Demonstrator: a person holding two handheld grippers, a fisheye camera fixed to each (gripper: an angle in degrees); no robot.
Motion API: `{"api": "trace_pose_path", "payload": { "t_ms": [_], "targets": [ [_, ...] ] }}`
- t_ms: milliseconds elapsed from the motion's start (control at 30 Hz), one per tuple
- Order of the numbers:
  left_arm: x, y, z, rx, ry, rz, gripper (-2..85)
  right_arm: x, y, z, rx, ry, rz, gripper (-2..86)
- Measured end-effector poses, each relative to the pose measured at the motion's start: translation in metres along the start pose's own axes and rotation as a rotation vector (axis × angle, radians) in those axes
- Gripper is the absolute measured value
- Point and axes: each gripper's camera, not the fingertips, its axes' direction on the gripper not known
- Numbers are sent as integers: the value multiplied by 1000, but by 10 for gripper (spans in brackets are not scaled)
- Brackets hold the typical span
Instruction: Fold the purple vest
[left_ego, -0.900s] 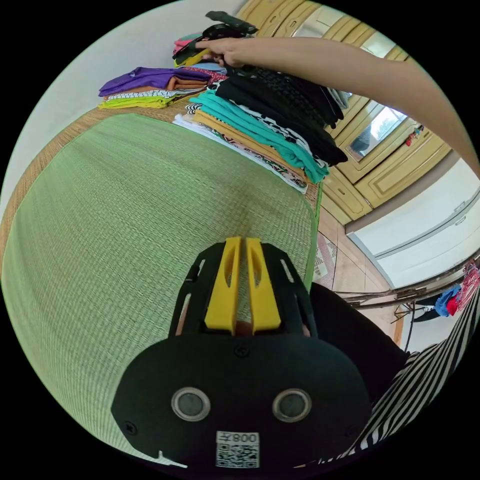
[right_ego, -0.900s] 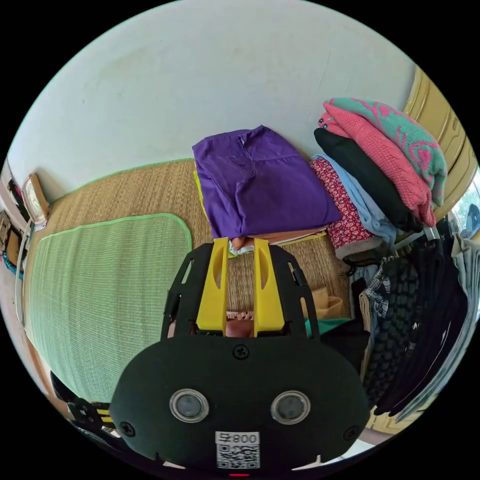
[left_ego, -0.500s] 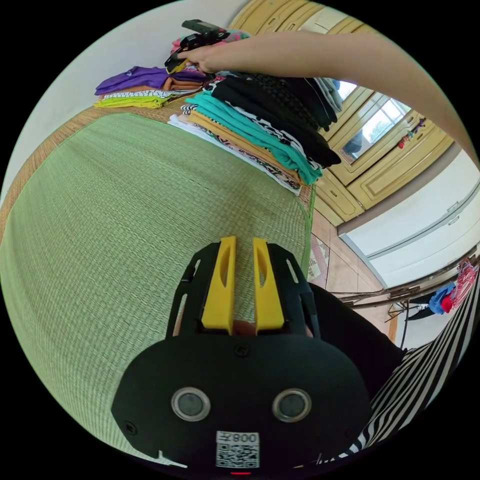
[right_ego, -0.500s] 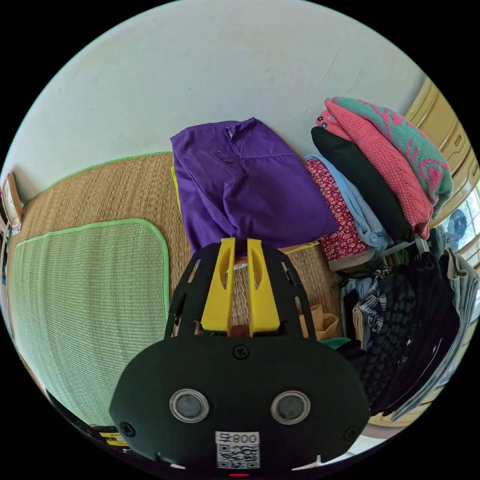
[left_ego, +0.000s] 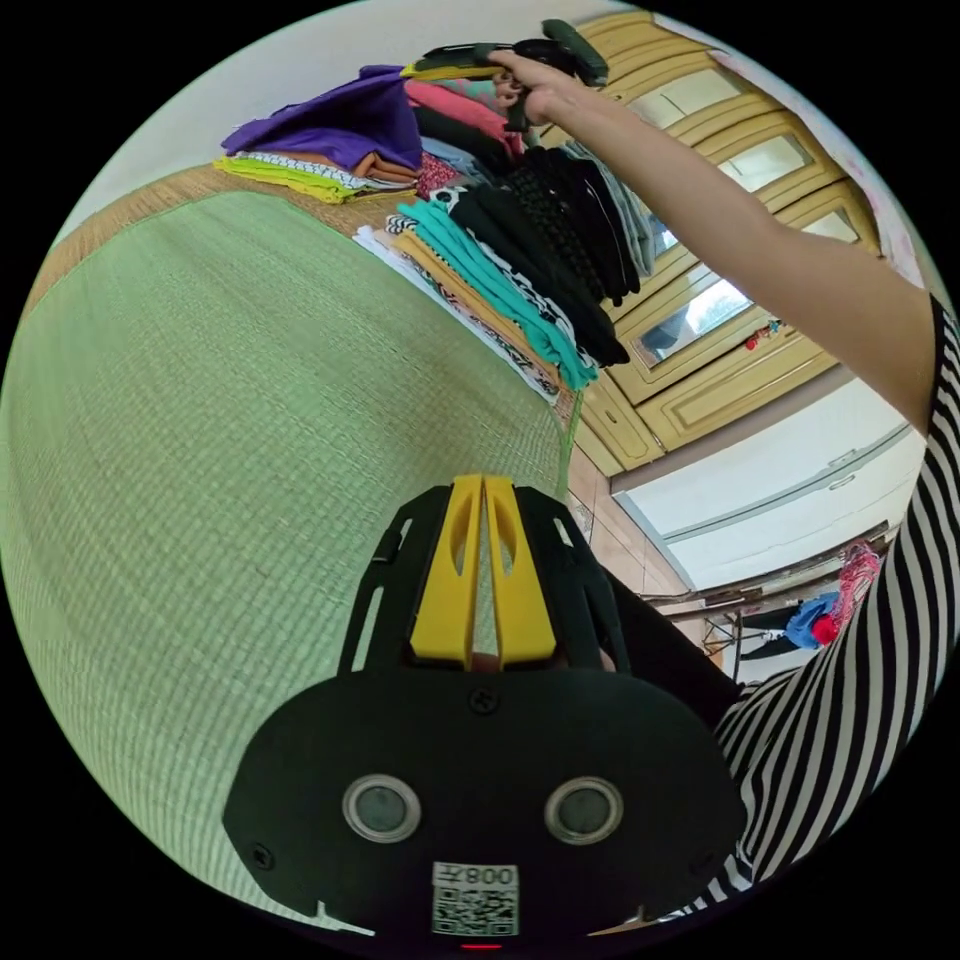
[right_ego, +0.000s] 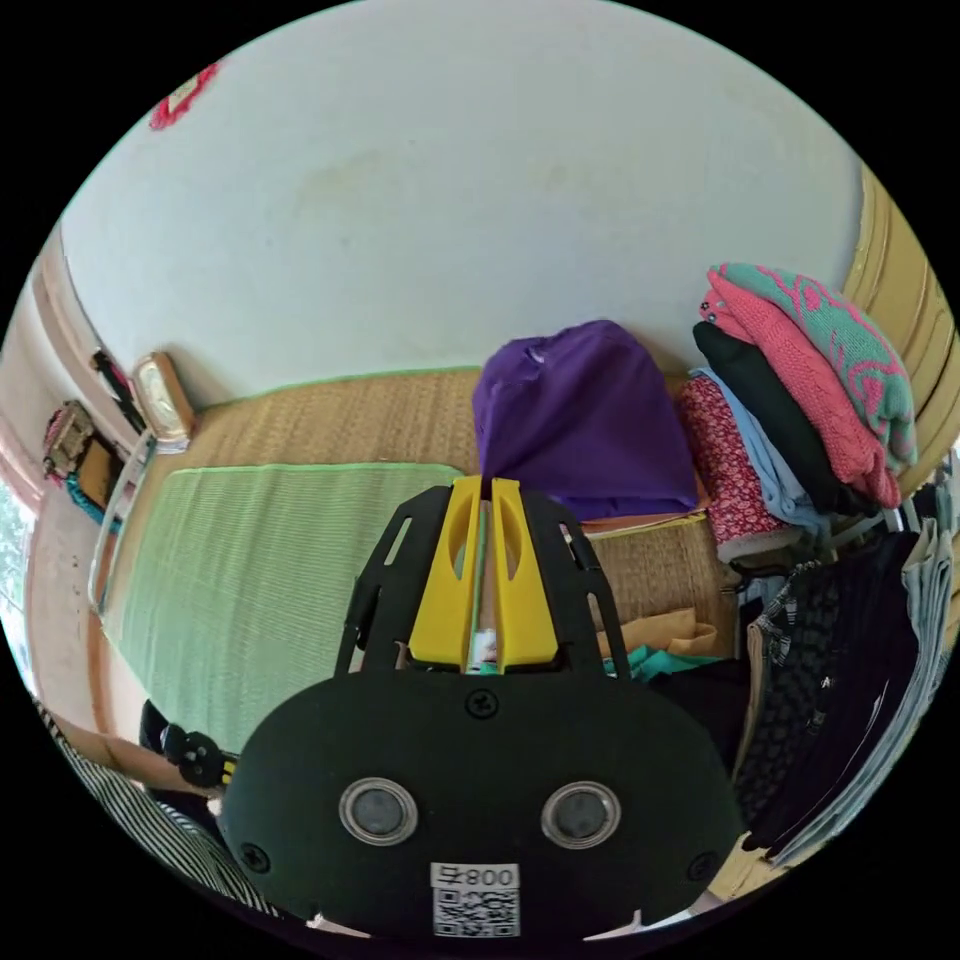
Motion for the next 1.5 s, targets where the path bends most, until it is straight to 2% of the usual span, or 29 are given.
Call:
{"api": "trace_pose_path", "payload": {
  "t_ms": [300,367,667,1000,1167,1500],
  "targets": [
    [26,96,-133,155,-9,-154,2,-44,17,-97,29,-378,-68,13],
    [37,124,-170,217,-12,-190,2,-66,21,-124,47,-508,-112,13],
    [87,229,-305,446,-16,-286,17,-174,51,-186,-24,-794,-279,10],
    [138,381,-422,669,-60,-518,45,-268,118,-233,-77,-994,-454,9],
    [160,458,-483,856,-80,-641,34,-312,142,-248,-117,-1071,-535,9],
    [185,508,-570,1097,-46,-671,-3,-412,137,-255,-156,-1110,-681,9]
  ]
}}
